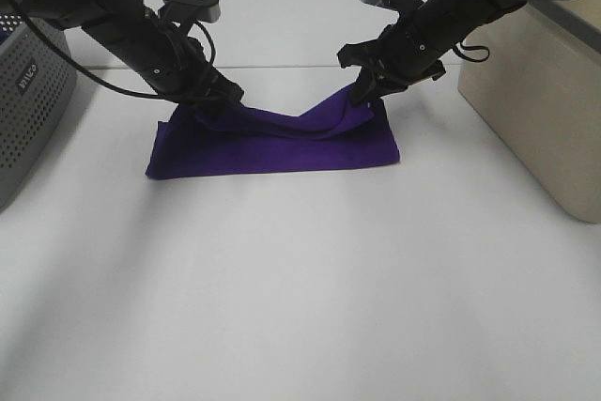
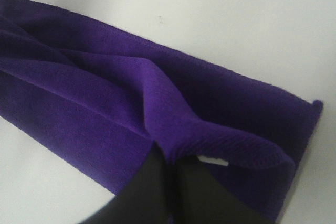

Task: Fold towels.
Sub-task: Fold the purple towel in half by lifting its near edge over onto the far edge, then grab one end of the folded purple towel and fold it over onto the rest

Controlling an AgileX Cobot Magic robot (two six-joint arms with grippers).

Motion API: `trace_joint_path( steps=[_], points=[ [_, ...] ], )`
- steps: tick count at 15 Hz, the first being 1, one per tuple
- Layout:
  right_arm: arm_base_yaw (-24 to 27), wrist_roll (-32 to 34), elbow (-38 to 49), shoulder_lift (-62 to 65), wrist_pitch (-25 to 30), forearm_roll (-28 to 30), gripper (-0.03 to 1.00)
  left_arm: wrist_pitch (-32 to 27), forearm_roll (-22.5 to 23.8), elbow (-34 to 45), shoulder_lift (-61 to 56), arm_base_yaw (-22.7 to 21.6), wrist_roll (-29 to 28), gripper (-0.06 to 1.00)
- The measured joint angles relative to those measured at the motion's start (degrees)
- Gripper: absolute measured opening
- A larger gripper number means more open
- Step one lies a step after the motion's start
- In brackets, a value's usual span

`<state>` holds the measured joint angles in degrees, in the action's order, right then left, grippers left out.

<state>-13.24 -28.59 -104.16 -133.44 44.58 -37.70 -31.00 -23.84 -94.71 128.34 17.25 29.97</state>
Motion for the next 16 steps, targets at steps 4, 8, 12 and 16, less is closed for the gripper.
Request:
trace_joint_path(
  steps=[4,8,12,16],
  points=[
    [0.0,0.0,-0.1,-0.6,0.1,1.0,0.35,-2.3,0.5,-0.3,0.9,-2.1,-3.2,0.22],
    [0.0,0.0,-1.8,-0.5,3.6,5.2,0.83,-14.5,0.6,-3.2,0.9,-6.4,-10.9,0.75],
    [0.0,2.2,-4.5,4.3,14.3,6.4,0.85,-27.4,-0.2,-9.6,1.8,-10.1,-13.1,0.78],
    [0.0,5.7,-4.7,6.8,20.1,8.3,0.86,-30.4,-7.4,-11.3,7.7,-15.9,-8.8,0.78]
  ],
)
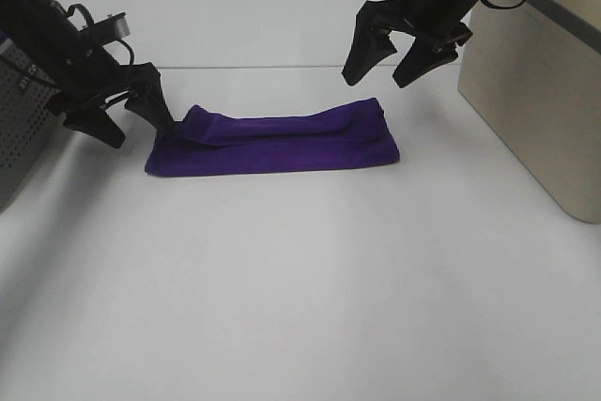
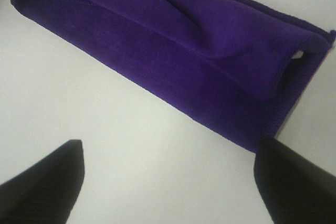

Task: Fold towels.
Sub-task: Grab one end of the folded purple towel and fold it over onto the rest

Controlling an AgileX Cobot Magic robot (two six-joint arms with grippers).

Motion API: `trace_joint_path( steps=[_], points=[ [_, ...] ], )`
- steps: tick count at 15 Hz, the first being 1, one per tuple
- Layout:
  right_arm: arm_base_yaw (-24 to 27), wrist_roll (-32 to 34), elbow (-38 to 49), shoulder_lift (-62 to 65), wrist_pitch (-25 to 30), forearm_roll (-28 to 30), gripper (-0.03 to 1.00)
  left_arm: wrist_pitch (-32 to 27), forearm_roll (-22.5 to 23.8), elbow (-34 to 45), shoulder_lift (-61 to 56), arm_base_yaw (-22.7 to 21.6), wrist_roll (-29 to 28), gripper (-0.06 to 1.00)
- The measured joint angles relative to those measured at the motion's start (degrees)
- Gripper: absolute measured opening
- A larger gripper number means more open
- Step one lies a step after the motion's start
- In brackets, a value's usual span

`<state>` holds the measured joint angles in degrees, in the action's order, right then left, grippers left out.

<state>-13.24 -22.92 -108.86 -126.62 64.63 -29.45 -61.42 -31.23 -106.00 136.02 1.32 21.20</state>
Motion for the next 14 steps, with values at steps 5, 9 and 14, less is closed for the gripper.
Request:
trace_joint_path(
  steps=[5,9,14],
  points=[
    [0.0,1.4,0.0,0.0,1.3,1.9,0.86,-2.1,-6.6,-2.2,4.8,-2.1,3.4,0.78],
    [0.0,1.4,0.0,0.0,1.4,2.4,0.86,-3.1,-13.3,-2.7,6.6,-1.7,3.5,0.78],
    [0.0,1.5,0.0,0.0,3.1,2.8,0.86,-2.5,-17.0,-8.8,10.8,5.4,2.4,0.77]
  ],
)
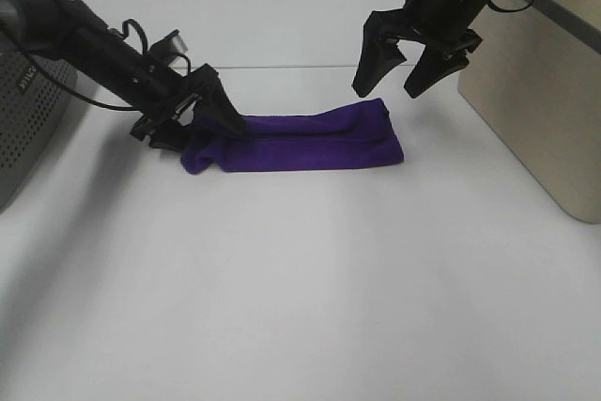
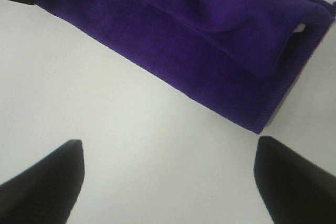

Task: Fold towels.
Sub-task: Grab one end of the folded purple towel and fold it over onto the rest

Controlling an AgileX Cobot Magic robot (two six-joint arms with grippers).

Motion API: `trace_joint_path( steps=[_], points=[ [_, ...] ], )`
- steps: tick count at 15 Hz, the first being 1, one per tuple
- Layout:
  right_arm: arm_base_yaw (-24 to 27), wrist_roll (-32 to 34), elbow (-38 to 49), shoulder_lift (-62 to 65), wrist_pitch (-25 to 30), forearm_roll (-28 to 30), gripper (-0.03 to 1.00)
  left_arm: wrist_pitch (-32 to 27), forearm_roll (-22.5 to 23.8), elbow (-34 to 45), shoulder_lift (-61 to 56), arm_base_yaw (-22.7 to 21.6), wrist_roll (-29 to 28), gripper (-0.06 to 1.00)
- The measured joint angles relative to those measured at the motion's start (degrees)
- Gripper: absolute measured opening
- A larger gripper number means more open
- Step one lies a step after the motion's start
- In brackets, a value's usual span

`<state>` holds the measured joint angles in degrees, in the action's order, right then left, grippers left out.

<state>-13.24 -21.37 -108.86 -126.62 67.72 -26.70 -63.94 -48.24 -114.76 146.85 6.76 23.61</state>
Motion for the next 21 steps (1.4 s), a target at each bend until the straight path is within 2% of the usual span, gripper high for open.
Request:
trace_joint_path(
  steps=[2,3,4,6,7,8,10,11,12,15,19,21],
  points=[
    [0.0,0.1,0.0,0.0,1.0,0.2,0.86,1.0,1.4,-2.4,0.9,1.5,-1.4,0.67],
    [0.0,0.1,0.0,0.0,1.4,0.5,0.86,1.2,3.2,-3.5,1.4,1.8,-2.5,0.56],
    [0.0,0.1,0.0,0.0,1.5,0.5,0.86,1.2,4.6,-4.5,1.9,1.8,-3.3,0.43],
    [0.0,0.1,0.0,0.0,1.8,0.5,0.86,1.1,7.7,-6.5,2.8,1.8,-3.5,0.09],
    [0.0,0.1,0.0,0.0,1.9,0.5,0.86,0.8,8.7,-7.4,2.9,1.8,-3.4,0.05],
    [0.0,0.2,0.0,0.1,1.9,0.5,0.86,-0.2,9.9,-8.6,3.0,1.8,-3.2,0.04],
    [0.0,0.3,0.0,1.5,1.9,0.5,0.85,-4.3,15.2,-12.7,3.0,1.4,-3.2,0.04],
    [0.0,0.9,0.0,3.6,1.9,0.5,0.85,-5.0,19.0,-16.5,3.0,0.6,-3.2,0.04],
    [0.0,1.7,0.0,5.2,1.9,0.5,0.85,-5.0,20.2,-18.3,2.7,0.1,-3.2,0.04],
    [0.0,3.2,0.0,8.1,2.0,0.5,0.85,-5.2,20.3,-21.2,-0.3,0.7,-2.3,0.04],
    [0.0,3.2,0.0,10.6,2.0,-1.3,0.85,-5.2,20.5,-21.9,-1.3,6.2,0.2,0.04],
    [0.0,3.2,0.0,11.1,2.0,-1.5,0.85,-5.3,22.4,-21.9,-0.2,9.8,0.1,0.04]
  ],
)
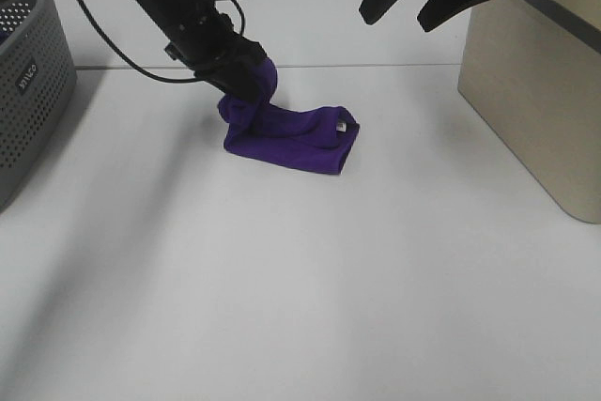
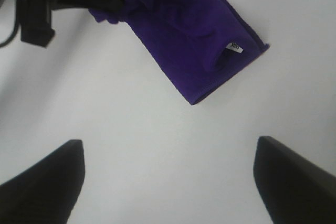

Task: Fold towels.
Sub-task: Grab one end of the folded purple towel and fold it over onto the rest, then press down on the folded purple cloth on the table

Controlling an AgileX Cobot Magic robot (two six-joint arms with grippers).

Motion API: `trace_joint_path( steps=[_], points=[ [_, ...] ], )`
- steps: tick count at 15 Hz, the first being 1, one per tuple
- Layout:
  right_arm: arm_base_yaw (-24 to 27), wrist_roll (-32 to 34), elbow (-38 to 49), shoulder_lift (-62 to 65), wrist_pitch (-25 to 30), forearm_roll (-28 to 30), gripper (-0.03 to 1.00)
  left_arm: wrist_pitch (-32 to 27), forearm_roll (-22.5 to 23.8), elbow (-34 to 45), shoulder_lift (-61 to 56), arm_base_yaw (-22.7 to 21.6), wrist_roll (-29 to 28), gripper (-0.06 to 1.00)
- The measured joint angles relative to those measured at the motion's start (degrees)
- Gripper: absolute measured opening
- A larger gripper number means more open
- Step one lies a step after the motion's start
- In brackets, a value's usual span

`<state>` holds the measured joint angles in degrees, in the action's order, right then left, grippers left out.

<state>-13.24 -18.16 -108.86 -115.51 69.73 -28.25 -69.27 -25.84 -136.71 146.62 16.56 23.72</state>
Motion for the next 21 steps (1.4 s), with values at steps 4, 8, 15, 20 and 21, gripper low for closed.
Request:
trace_joint_path(
  steps=[4,8,15,20,21],
  points=[
    [0.0,0.1,0.0,1.9,0.1,-0.1,0.85,3.0,-1.1,0.0,1.0,3.7,-3.7,0.19],
    [0.0,0.1,0.0,4.2,0.1,-0.1,0.85,6.2,-8.5,0.0,1.0,7.8,-3.7,0.73],
    [0.0,0.1,0.0,8.4,0.2,0.3,0.85,2.5,-7.8,0.0,-4.5,4.8,1.7,0.75],
    [0.0,-9.7,0.1,7.6,0.2,-1.4,0.85,0.1,7.8,0.0,-10.2,-3.0,-4.2,0.75],
    [0.0,-13.1,0.1,6.3,0.1,-4.2,0.85,0.1,9.3,0.0,-10.4,-4.4,-5.2,0.75]
  ],
)
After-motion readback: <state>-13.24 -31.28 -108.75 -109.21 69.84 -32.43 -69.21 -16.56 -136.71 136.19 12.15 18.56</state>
